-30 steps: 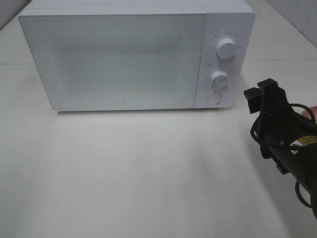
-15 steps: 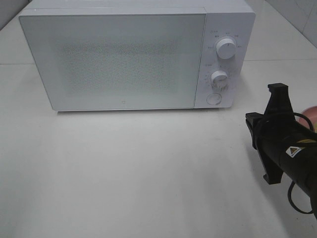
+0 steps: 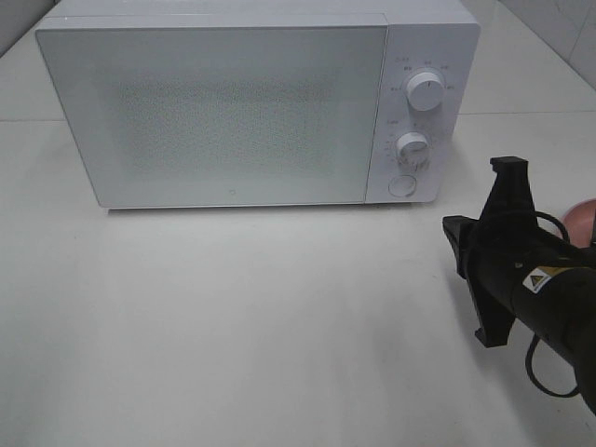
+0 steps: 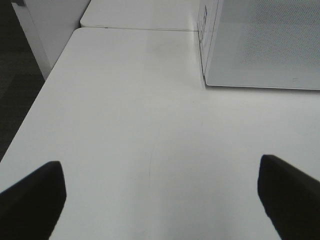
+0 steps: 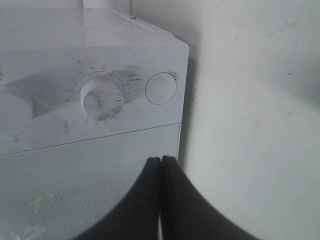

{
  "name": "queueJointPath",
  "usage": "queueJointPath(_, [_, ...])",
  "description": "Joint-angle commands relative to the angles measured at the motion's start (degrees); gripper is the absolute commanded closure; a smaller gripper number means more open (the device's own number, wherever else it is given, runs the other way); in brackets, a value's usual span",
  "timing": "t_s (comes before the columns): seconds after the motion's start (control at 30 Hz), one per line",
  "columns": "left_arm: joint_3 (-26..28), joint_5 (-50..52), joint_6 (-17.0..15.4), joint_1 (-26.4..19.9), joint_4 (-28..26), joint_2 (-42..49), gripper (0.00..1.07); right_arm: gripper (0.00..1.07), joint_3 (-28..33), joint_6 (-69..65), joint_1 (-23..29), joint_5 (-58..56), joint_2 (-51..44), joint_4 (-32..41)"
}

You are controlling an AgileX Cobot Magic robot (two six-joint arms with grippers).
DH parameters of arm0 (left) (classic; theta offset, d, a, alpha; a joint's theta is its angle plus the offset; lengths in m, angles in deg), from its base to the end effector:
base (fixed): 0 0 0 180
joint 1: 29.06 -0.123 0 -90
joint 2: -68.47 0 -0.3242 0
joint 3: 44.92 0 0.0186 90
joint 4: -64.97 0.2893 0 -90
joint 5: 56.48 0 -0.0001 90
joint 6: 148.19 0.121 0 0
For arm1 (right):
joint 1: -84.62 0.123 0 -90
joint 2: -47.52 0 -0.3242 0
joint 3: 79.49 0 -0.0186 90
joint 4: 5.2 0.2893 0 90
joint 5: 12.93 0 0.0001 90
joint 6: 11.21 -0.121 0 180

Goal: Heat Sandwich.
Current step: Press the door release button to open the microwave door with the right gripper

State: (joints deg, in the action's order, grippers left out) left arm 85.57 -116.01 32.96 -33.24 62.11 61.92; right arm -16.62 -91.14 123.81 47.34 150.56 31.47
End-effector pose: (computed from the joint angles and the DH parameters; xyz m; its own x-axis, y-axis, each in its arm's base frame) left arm 0.0169 -0.0040 0.2847 -0.4301 -0.0367 -0.9020 -0.0364 0.9991 -0.0233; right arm 0.2396 0.1144 0.1250 -0.1134 0.9933 -0.0211 0.3072 0.0552 0.9500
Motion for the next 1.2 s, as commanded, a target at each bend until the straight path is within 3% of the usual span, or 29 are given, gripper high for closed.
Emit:
queueJointPath(0.03, [-0.23, 0.17, -0.11, -0.17, -0.34, 1.43, 0.09, 1.07, -1.66, -0.52, 0.06, -0.80, 1.95, -1.15])
queueJointPath(0.37, [-0.23, 0.17, -0.11, -0.17, -0.34, 1.43, 0.09, 1.07, -6.13, -5.67, -0.97, -0.86, 8.48, -6.53])
queueJointPath(0.87, [-0.23, 0.17, -0.11, -0.17, -0.34, 1.43, 0.09, 1.07, -17.65, -6.07, -11.52, -6.99, 15.53, -15.53])
queueJointPath(1.2, [-0.23, 0.17, -0.11, -0.17, -0.34, 1.43, 0.09, 1.07, -24.52, -5.67, -14.50, -8.88, 19.77, -16.73])
